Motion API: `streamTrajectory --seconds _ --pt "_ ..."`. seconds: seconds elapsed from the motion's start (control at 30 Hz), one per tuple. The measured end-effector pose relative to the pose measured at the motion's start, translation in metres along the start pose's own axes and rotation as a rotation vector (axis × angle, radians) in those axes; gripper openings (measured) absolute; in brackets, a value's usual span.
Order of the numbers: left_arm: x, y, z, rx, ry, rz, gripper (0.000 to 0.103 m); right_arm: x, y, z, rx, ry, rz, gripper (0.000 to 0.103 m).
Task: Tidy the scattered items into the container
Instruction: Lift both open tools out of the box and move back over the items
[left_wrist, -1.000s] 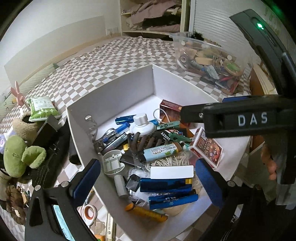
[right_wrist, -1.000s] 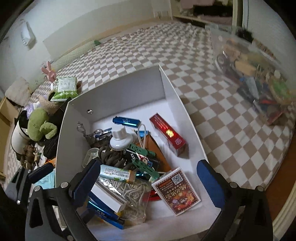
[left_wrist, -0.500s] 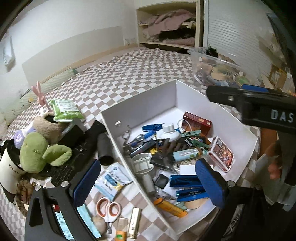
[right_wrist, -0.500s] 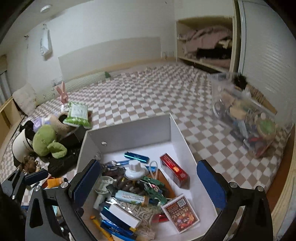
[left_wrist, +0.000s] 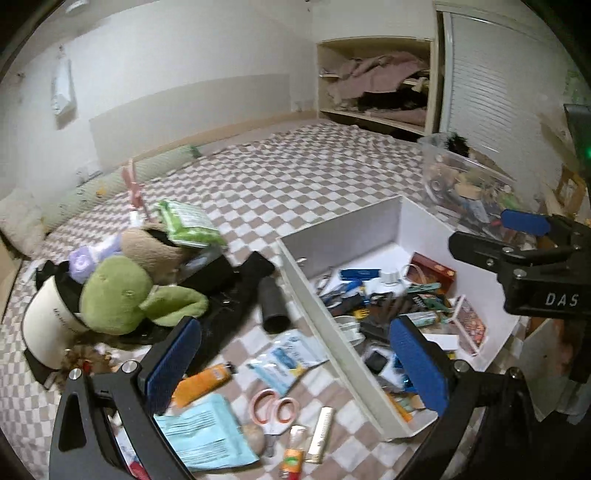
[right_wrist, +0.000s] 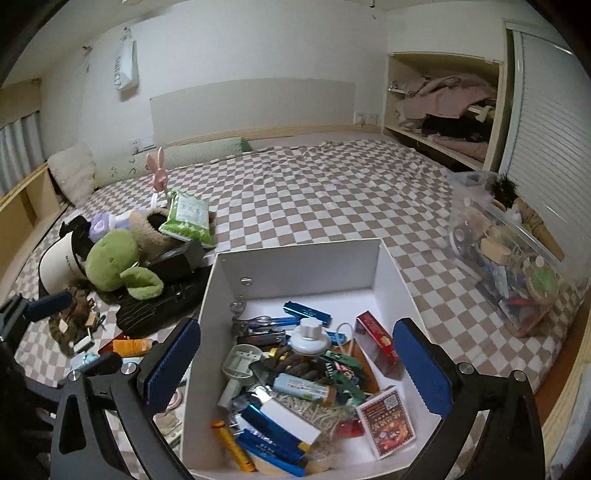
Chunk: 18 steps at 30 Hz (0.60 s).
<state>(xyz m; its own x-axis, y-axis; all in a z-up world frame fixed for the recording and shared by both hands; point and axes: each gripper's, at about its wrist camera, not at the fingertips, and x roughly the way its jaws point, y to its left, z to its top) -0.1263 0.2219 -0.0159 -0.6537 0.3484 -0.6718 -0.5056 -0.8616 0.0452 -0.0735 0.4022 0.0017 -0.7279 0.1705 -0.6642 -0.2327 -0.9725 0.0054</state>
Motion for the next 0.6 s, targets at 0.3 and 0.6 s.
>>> streamTrajectory --seconds 0.3,0.6 --pt "-0.017 0.042 -0.016 -0.052 0.021 0.061 0.103 -0.004 0.037 0.0 -0.063 0.022 0.064 0.103" --pt "-0.037 0.084 -0.033 -0.113 0.06 0.088 0.103 -0.003 0.081 -0.005 -0.176 0.046 0.149 0.103"
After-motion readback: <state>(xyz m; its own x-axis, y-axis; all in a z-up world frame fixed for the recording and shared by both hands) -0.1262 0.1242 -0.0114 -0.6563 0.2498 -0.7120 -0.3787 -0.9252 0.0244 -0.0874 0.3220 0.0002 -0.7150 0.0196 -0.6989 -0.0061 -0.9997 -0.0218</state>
